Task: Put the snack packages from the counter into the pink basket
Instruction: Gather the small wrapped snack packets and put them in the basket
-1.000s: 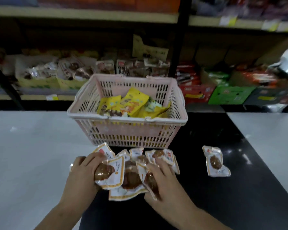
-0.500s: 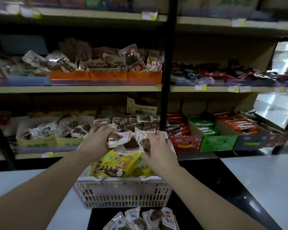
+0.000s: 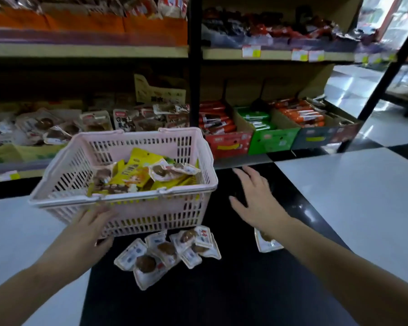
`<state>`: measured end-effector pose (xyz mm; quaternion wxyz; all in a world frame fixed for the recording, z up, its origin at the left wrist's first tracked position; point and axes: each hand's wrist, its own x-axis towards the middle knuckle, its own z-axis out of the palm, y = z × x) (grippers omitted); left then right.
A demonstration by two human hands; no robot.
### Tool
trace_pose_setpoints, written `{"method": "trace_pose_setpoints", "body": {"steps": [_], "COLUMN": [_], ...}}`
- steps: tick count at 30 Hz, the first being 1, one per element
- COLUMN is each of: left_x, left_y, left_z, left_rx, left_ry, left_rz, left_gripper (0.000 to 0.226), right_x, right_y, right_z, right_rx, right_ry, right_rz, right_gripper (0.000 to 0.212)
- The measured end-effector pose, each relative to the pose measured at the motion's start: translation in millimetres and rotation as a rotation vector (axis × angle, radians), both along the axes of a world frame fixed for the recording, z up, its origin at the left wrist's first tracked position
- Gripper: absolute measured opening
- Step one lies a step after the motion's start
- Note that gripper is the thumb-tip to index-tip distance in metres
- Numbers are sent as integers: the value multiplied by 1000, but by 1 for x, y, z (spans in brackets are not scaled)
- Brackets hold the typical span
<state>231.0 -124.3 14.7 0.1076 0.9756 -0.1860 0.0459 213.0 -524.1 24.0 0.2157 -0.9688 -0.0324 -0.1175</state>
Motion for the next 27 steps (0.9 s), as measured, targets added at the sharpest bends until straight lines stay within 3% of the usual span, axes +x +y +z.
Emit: {"method": "trace_pose_setpoints", "body": {"steps": [4, 8, 12, 17, 20, 22, 27], "left_x": [-13, -20, -17, -15, -9, -3, 7], "left_y": [-15, -30, -45, -67, -72, -69, -74], "left_z": [-54, -87, -112, -116, -123, -131, -138], "left_rx": [21, 43, 81, 16, -48, -78, -177], "left_ry": [278, 404, 468, 453, 463, 490, 534], "left_rz": [58, 87, 135, 160, 193, 234, 309], "left_gripper": [52, 52, 62, 61, 61, 61, 74], "right_x": [-63, -95, -45, 11, 19, 24, 31], "right_y": [-60, -70, -68, -69, -67, -57, 6], "right_z": [-75, -125, -132, -162, -174, -172, -157], "right_rx": [-94, -302, -135, -214, -157, -101, 257], "right_ry": [175, 350, 375, 633, 733, 729, 656], "right_rz": [-117, -95, -278, -380, -421, -388, -189], "right_gripper": [67, 67, 66, 91, 100, 98, 88]}}
